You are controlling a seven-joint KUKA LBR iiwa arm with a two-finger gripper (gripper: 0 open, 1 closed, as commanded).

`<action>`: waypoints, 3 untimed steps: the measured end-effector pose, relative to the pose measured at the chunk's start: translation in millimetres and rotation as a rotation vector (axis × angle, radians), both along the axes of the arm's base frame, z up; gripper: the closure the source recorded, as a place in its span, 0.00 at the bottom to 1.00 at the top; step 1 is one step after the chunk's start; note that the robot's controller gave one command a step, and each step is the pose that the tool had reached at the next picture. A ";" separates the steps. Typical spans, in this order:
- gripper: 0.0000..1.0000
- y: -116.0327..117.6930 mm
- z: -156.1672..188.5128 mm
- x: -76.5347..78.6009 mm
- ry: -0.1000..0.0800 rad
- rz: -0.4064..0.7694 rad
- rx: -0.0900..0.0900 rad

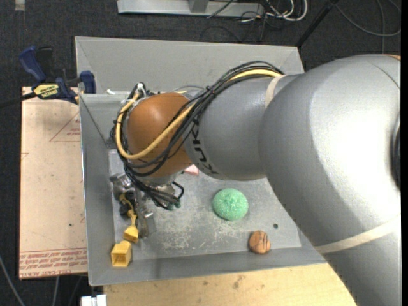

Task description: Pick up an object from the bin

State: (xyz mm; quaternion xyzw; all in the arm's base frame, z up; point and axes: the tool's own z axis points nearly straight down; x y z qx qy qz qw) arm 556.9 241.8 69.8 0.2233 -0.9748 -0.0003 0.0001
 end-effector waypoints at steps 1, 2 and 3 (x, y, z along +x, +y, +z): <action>1.00 10.1 0.2 -9.4 -0.001 0.354 0.001; 1.00 10.2 0.1 -9.4 -0.001 0.353 0.002; 1.00 3.5 50.6 -13.5 0.005 0.333 0.001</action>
Offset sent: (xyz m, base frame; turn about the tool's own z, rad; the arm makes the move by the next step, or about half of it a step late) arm 0.0000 0.0000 0.0000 0.0000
